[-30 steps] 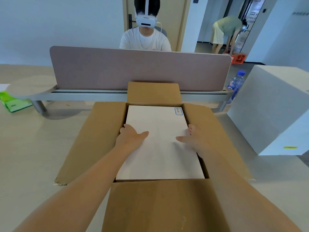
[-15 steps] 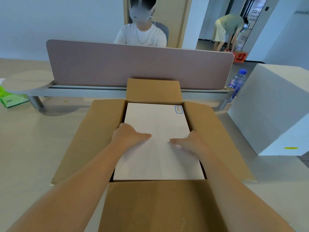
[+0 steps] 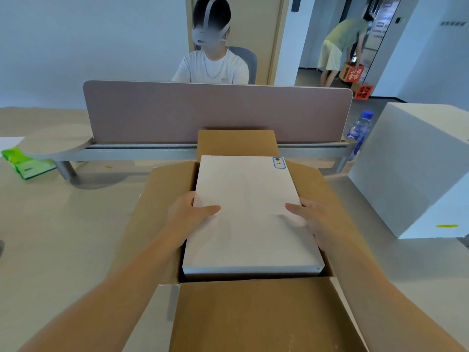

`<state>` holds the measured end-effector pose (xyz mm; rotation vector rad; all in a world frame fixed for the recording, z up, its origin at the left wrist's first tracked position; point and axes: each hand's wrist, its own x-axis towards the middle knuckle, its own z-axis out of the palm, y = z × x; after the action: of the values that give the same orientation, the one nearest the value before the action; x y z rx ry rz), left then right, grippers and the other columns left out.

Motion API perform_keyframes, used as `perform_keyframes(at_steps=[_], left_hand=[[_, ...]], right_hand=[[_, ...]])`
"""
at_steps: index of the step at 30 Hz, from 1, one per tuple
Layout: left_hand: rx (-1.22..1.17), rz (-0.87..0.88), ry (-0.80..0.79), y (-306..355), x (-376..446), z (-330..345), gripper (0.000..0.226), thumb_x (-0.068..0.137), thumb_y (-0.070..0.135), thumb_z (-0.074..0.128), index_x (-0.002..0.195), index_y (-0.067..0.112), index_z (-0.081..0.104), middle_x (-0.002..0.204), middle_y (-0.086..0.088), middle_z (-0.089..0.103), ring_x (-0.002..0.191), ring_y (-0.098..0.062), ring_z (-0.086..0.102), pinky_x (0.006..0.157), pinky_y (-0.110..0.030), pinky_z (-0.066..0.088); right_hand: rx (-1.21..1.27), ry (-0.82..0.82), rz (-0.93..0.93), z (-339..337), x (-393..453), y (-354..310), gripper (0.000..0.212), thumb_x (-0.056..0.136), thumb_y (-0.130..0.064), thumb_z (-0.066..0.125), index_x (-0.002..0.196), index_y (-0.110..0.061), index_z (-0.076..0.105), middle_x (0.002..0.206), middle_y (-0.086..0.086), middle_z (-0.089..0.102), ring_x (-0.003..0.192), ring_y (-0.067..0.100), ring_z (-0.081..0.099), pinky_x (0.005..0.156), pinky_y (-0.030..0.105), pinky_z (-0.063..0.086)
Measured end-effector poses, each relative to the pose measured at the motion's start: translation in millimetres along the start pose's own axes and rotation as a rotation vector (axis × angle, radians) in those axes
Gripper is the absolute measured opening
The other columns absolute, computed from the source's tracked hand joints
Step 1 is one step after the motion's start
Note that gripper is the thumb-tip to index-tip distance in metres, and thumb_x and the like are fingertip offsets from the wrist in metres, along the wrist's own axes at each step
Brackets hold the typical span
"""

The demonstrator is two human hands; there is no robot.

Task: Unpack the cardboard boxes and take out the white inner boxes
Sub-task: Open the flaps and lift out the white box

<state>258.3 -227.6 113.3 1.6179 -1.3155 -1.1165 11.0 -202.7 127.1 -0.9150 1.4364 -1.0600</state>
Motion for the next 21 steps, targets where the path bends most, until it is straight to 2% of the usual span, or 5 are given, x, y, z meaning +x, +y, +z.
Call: perform_keyframes(at_steps=[8, 11, 14, 17, 21], left_hand=[[-0.332, 0.058, -0.072, 12, -13, -7, 0.025, 0.087, 0.004, 0.059, 0.11, 0.012, 0.058, 0.101, -0.002, 0.067, 0.083, -0.015, 0.064, 0.064, -0.02, 0.051], [-0.407, 0.044, -0.146, 17, -14, -9, 0.032, 0.088, 0.001, 0.056, 0.119, 0.011, 0.054, 0.108, -0.007, 0.065, 0.089, -0.022, 0.064, 0.068, -0.025, 0.053], [-0.446, 0.066, -0.22, 16, -15, -15, 0.043, 0.079, 0.001, 0.062, 0.117, 0.018, 0.054, 0.102, -0.003, 0.069, 0.083, -0.02, 0.068, 0.06, -0.023, 0.055], [-0.494, 0.093, -0.322, 16, -16, -21, 0.061, 0.064, 0.009, 0.06, 0.121, 0.03, 0.052, 0.106, -0.001, 0.07, 0.091, -0.024, 0.069, 0.065, -0.032, 0.056], [-0.498, 0.121, -0.398, 24, -18, -27, 0.067, 0.061, 0.01, 0.061, 0.12, 0.039, 0.045, 0.105, 0.003, 0.068, 0.09, -0.021, 0.069, 0.062, -0.03, 0.055]], right_hand=[[0.17, -0.159, -0.076, -10, -4, -1, 0.026, 0.088, -0.004, 0.051, 0.103, -0.02, 0.065, 0.086, -0.004, 0.073, 0.067, 0.012, 0.071, 0.052, 0.019, 0.054], [0.151, -0.248, -0.097, -11, -4, -7, 0.033, 0.08, -0.006, 0.06, 0.104, -0.028, 0.061, 0.091, -0.006, 0.073, 0.073, 0.012, 0.071, 0.055, 0.021, 0.054], [0.156, -0.273, -0.108, -12, -3, -8, 0.043, 0.067, -0.014, 0.059, 0.106, -0.032, 0.059, 0.097, -0.007, 0.072, 0.078, 0.012, 0.071, 0.057, 0.022, 0.054], [0.166, -0.279, -0.116, -12, -2, -8, 0.051, 0.065, -0.016, 0.059, 0.113, -0.033, 0.055, 0.102, -0.007, 0.069, 0.081, 0.011, 0.071, 0.058, 0.022, 0.055], [0.147, -0.291, -0.17, -11, -5, -12, 0.053, 0.064, -0.016, 0.058, 0.113, -0.035, 0.053, 0.102, -0.009, 0.069, 0.083, 0.011, 0.07, 0.063, 0.022, 0.056]])
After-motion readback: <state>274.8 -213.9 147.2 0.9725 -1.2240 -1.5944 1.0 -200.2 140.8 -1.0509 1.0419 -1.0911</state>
